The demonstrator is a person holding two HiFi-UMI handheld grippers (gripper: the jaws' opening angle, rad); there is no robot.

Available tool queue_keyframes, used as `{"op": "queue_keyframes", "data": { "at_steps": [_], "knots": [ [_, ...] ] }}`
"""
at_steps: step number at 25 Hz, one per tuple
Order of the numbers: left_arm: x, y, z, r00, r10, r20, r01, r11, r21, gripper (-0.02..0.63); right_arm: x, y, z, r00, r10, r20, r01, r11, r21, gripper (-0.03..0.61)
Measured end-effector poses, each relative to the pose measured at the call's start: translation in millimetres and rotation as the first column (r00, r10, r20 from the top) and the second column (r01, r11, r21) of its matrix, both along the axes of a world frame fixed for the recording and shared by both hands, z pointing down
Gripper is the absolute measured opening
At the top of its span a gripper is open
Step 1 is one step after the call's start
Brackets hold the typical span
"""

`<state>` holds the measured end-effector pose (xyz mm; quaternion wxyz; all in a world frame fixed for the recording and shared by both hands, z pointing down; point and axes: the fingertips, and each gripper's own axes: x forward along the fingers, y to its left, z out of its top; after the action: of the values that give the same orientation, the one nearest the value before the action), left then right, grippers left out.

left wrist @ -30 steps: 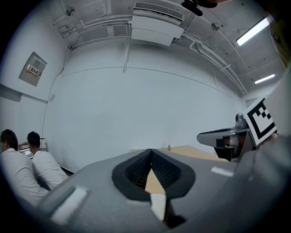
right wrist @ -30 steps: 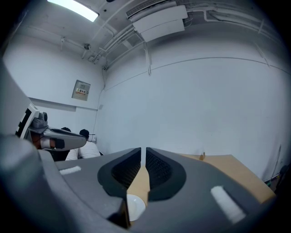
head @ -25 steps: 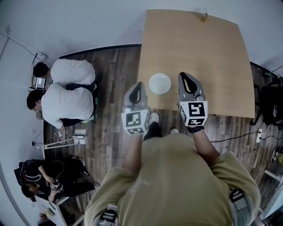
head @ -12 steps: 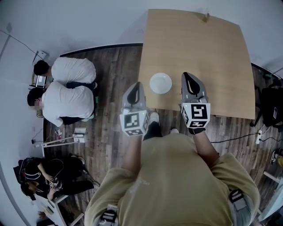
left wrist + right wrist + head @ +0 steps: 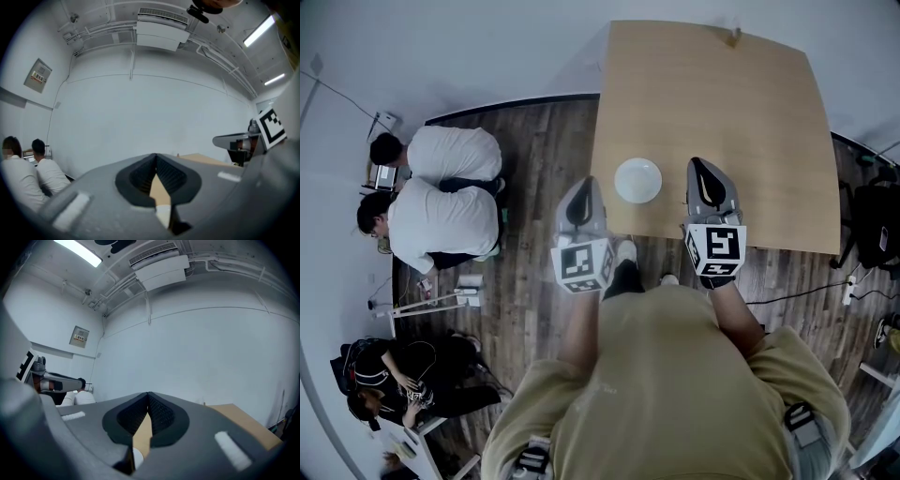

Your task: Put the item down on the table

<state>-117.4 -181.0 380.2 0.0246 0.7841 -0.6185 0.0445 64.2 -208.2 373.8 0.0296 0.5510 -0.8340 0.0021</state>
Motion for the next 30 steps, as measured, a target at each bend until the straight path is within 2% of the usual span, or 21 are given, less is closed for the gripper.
{"op": "queue_keyframes", "data": {
  "at_steps": [8,16,23,30],
  "knots": [
    [10,0,1,1.000,0.025,-0.002,-0.025,1.000,0.015,0.002,16,1,11,0.999,0.036,-0.002,-0.036,0.999,-0.007,0.006],
    [27,-11,3,0.998,0.063,0.003,-0.063,0.997,0.033,0.002,37,-1,19,0.993,0.118,-0.021,-0.119,0.993,-0.014,0.006],
    [34,-18,14,0.995,0.097,0.024,-0.098,0.995,0.007,0.002,58,0,31,0.982,0.190,-0.023,-0.190,0.981,-0.042,0.006],
    [45,-31,21,0.992,0.126,0.013,-0.126,0.992,-0.002,0.002,63,-5,34,0.979,0.200,-0.024,-0.201,0.978,-0.050,0.006]
  ]
}}
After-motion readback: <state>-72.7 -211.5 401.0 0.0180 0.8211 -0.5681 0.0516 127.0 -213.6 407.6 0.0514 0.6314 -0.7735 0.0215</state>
